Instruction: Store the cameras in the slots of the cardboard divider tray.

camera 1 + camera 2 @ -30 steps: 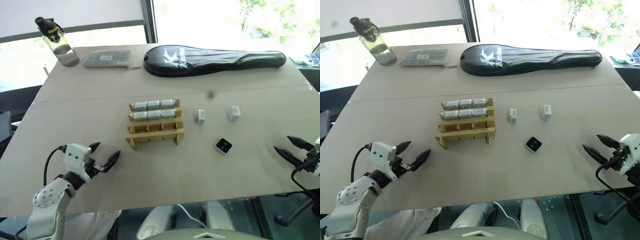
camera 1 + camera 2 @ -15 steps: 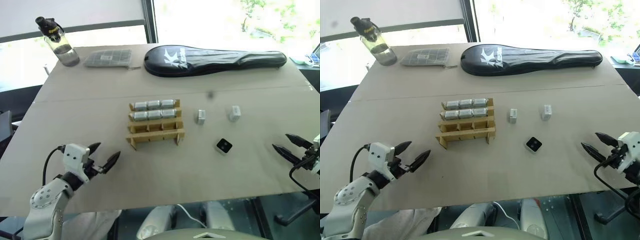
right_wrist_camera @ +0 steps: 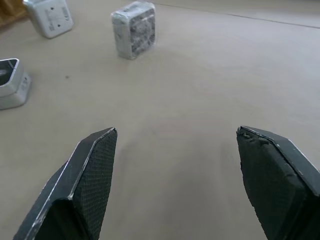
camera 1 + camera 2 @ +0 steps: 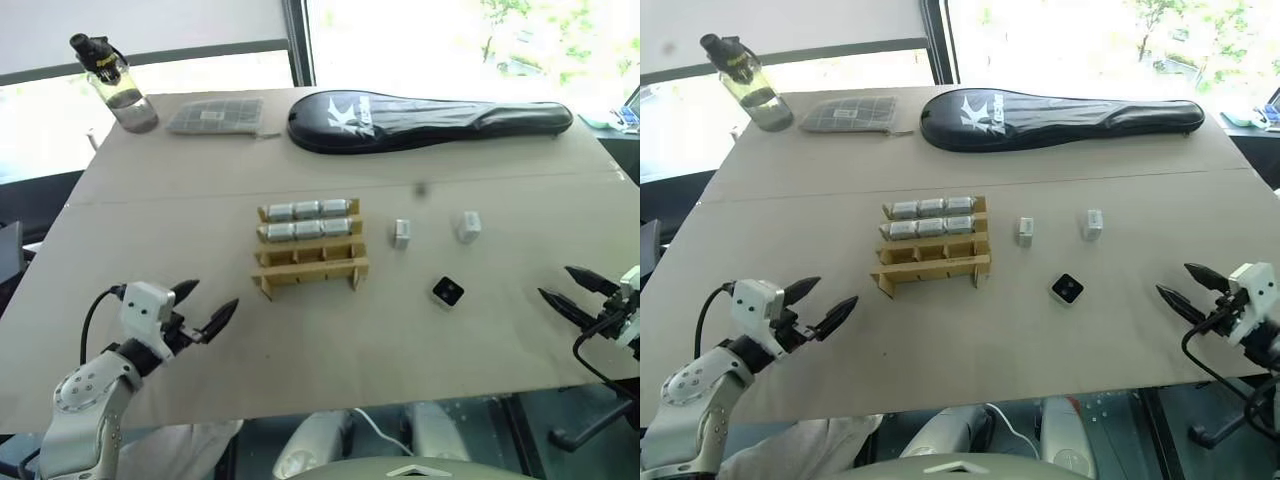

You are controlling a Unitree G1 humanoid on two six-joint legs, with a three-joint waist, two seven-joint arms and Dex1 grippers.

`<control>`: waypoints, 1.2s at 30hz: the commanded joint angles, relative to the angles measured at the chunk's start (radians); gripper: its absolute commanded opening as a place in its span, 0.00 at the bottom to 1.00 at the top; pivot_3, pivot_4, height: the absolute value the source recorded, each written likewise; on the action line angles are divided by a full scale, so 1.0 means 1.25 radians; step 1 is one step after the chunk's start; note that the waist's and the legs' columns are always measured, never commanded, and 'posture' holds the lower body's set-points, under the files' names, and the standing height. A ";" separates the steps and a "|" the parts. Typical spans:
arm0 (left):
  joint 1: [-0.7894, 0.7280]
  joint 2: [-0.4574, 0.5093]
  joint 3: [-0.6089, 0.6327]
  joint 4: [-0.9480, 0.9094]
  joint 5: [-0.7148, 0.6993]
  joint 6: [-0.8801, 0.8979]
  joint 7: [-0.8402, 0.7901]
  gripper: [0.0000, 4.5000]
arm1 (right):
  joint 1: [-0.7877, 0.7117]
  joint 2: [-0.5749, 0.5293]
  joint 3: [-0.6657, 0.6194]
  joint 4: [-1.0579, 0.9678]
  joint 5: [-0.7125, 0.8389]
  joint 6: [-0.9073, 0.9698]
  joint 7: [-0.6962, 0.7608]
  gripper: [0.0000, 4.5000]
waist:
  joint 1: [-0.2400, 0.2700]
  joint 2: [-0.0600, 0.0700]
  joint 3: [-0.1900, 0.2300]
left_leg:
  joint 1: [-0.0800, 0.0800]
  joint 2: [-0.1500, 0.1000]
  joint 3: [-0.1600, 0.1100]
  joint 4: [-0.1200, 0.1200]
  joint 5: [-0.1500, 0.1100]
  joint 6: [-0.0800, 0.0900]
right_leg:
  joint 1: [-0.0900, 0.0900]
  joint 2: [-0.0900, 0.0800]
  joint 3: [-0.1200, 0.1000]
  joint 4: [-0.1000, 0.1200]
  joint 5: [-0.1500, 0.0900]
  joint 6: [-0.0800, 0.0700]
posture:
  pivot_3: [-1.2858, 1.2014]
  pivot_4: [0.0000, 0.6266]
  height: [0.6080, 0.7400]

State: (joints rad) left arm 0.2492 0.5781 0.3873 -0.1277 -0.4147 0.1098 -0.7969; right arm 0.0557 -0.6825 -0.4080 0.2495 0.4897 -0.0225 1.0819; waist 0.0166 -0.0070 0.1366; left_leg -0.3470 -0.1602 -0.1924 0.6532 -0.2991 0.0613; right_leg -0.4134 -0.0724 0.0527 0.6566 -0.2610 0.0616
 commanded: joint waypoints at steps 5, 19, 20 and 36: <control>0.002 0.095 0.058 -0.084 -0.161 -0.036 -0.246 1.00 | 0.071 0.082 0.103 -0.261 0.020 0.072 -0.044 0.84 | -0.001 0.000 0.000 | 0.000 0.001 -0.001 0.000 0.000 0.000 | 0.000 0.000 0.000 0.000 0.000 0.000 | 0.52 0.24 1.00; -0.120 0.303 -0.042 -0.134 -0.206 0.019 -0.532 1.00 | 0.098 0.181 0.283 -0.430 -0.110 0.101 -0.228 0.84 | -0.003 0.000 0.001 | 0.000 0.000 -0.001 -0.001 0.000 0.000 | 0.000 0.001 -0.002 -0.001 0.000 0.000 | 0.52 0.24 1.00; -0.122 0.309 -0.049 -0.129 -0.196 0.013 -0.545 1.00 | 0.099 0.184 0.288 -0.430 -0.113 0.102 -0.235 0.84 | -0.003 0.000 0.001 | 0.000 0.000 -0.001 -0.001 0.000 -0.001 | -0.001 0.001 -0.002 -0.001 0.000 0.000 | 0.52 0.24 1.00; -0.147 0.306 -0.050 -0.077 -0.191 0.011 -0.596 1.00 | 0.081 0.203 0.307 -0.409 -0.135 0.152 -0.309 0.72 | -0.002 0.000 0.001 | 0.000 0.000 -0.001 -0.001 0.000 -0.001 | -0.001 0.001 -0.003 -0.002 0.000 0.000 | 0.52 0.24 1.00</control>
State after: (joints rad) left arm 0.0747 0.9584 0.3034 -0.2179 -0.6317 0.1223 -1.5401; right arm 0.1665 -0.4342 -0.0147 -0.2548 0.3185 0.1731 0.7090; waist 0.0138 -0.0065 0.1378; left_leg -0.3464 -0.1596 -0.1939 0.6517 -0.2995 0.0603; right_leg -0.4141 -0.0706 0.0493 0.6547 -0.2610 0.0615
